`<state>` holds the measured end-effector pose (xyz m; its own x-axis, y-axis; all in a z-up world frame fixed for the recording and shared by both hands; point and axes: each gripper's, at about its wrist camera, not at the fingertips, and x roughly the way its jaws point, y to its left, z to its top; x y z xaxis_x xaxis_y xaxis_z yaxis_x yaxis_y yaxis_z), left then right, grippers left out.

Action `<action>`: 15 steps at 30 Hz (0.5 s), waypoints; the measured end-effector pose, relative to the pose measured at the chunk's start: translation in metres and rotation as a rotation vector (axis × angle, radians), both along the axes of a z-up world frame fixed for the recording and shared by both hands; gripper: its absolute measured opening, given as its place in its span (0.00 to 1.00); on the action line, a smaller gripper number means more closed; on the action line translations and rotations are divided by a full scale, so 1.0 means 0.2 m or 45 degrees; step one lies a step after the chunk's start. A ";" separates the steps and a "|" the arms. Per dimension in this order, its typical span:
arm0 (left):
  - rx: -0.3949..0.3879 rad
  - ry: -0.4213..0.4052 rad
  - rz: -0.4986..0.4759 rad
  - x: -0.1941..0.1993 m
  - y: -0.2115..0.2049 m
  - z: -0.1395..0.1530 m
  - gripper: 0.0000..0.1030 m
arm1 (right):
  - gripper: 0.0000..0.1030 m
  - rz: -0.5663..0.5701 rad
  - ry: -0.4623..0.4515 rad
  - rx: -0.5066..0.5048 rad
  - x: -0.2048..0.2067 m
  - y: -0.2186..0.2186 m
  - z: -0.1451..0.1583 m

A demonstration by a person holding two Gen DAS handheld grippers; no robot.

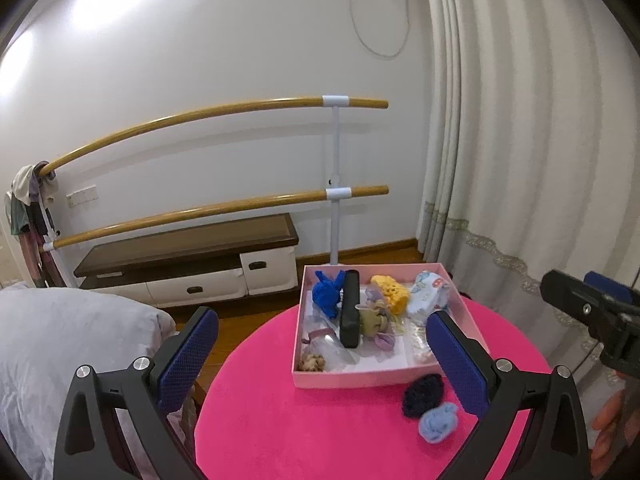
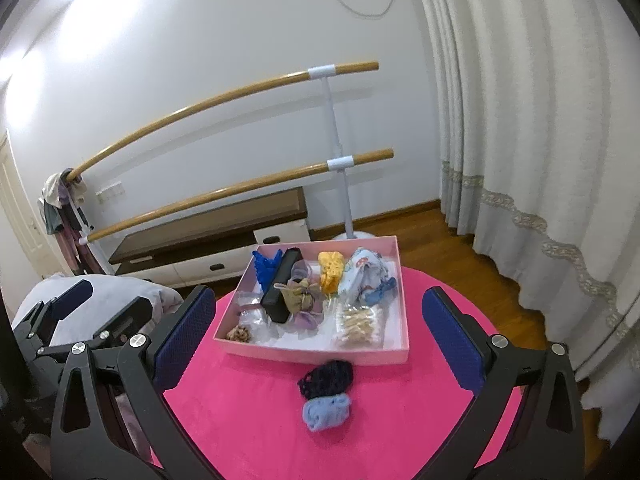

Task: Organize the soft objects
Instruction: 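Withdraw both tools from the box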

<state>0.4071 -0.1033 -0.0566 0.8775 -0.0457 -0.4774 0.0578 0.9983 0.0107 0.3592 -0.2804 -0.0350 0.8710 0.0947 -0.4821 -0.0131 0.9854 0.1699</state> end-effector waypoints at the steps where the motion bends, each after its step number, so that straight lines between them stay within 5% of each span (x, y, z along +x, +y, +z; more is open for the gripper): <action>1: -0.010 -0.007 0.005 -0.05 0.01 0.00 1.00 | 1.00 -0.006 -0.007 0.001 -0.04 0.00 -0.01; 15: -0.029 0.027 0.041 -0.41 0.07 -0.11 1.00 | 1.00 -0.118 -0.039 -0.080 -0.44 0.03 -0.20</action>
